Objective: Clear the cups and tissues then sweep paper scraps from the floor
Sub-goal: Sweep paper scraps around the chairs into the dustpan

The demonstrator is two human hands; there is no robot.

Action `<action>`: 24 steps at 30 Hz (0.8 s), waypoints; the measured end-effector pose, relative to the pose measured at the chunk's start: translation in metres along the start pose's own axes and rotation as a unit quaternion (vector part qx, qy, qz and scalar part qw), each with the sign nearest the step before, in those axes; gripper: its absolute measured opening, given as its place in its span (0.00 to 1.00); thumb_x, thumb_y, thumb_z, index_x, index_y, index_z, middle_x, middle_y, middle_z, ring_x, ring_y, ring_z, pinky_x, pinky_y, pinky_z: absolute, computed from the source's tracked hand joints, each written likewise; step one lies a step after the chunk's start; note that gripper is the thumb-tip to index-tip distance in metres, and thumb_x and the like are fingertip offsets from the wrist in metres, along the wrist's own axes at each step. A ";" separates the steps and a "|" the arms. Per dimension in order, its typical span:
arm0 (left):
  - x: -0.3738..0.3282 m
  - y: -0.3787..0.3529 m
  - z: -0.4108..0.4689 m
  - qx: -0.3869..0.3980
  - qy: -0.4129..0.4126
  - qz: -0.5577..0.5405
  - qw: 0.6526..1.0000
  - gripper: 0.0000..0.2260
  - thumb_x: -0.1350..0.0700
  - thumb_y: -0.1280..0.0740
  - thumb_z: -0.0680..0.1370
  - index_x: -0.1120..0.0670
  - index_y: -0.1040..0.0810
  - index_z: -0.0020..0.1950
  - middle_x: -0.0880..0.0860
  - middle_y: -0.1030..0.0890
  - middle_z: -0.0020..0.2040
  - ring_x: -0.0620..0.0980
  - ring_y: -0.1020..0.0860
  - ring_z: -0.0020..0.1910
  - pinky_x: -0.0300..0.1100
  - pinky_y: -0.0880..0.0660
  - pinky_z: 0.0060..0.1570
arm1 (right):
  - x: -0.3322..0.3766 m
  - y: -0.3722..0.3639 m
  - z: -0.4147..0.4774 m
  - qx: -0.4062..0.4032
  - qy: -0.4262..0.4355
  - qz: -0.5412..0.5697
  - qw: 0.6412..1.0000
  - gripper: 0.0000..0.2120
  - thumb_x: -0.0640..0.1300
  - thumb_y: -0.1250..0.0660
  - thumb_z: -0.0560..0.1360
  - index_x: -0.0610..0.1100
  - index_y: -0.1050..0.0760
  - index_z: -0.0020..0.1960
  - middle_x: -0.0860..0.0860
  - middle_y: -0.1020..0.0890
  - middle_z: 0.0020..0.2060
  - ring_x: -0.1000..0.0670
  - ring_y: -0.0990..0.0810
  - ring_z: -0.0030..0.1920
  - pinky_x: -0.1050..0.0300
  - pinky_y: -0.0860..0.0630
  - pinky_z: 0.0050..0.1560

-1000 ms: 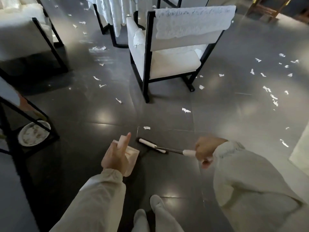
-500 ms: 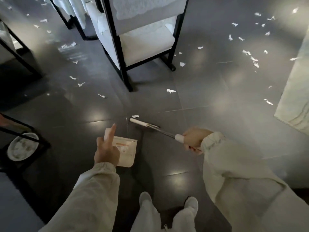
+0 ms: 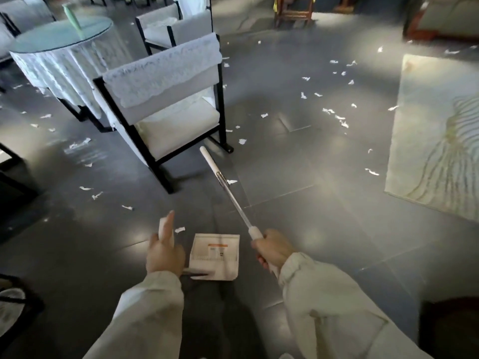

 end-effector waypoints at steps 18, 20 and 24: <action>-0.268 -0.177 0.176 0.035 -0.095 -0.084 0.991 0.34 0.66 0.42 0.74 0.35 0.40 0.72 0.54 0.32 0.48 0.60 0.26 0.49 0.46 0.32 0.49 | 0.109 0.298 0.152 -0.150 0.143 0.015 0.978 0.20 0.33 0.40 0.71 0.43 0.28 0.62 0.47 0.29 0.29 0.48 0.32 0.24 0.58 0.32 0.24; -0.301 -0.197 0.222 0.047 -0.091 -0.088 0.991 0.32 0.64 0.41 0.76 0.35 0.40 0.72 0.55 0.31 0.48 0.59 0.26 0.50 0.44 0.35 0.48 | 0.134 0.328 0.187 -0.162 0.131 0.044 0.977 0.19 0.32 0.40 0.71 0.41 0.27 0.61 0.46 0.30 0.28 0.49 0.33 0.23 0.59 0.34 0.23; -0.378 -0.224 0.315 0.060 -0.116 -0.086 0.988 0.29 0.63 0.40 0.77 0.38 0.38 0.72 0.59 0.28 0.50 0.61 0.26 0.52 0.46 0.33 0.50 | 0.189 0.397 0.254 -0.177 0.116 0.055 0.976 0.17 0.30 0.39 0.71 0.33 0.28 0.59 0.45 0.31 0.26 0.49 0.34 0.22 0.61 0.36 0.20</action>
Point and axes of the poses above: each hand's wrist, its own z-axis towards the middle knuckle, its own y-axis out of the back of the hand, x = y × z, the point moved 3 cm from there along z, towards the middle knuckle
